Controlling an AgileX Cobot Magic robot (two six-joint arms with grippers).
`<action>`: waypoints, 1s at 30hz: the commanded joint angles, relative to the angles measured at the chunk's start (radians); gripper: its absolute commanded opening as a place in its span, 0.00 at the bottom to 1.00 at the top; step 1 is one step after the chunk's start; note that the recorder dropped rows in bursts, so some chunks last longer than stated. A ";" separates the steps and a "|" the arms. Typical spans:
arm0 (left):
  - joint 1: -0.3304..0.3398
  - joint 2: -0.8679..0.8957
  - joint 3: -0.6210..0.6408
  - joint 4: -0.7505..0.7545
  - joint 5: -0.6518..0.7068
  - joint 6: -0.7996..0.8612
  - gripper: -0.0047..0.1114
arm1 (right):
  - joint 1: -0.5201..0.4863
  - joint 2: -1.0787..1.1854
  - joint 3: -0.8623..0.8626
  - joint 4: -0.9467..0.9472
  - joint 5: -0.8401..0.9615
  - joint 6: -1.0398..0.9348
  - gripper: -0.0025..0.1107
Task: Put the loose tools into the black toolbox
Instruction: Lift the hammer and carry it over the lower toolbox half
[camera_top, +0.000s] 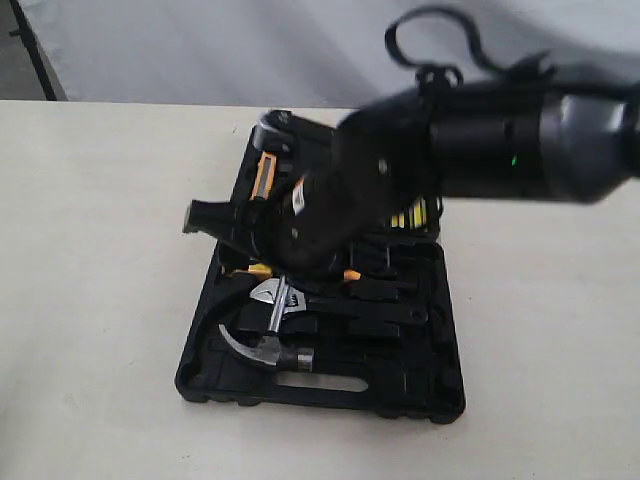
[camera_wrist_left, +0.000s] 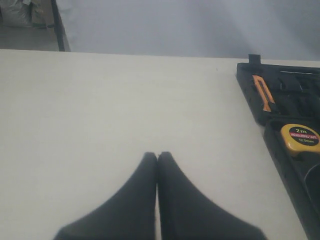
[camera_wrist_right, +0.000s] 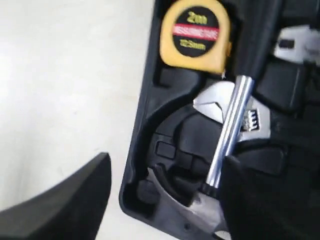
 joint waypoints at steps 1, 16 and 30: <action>0.003 -0.008 0.009 -0.014 -0.017 -0.010 0.05 | -0.081 0.012 -0.238 -0.006 0.411 -0.502 0.52; 0.003 -0.008 0.009 -0.014 -0.017 -0.010 0.05 | -0.090 0.248 -0.385 0.122 0.526 -2.293 0.52; 0.003 -0.008 0.009 -0.014 -0.017 -0.010 0.05 | -0.092 0.360 -0.385 0.124 0.463 -2.352 0.52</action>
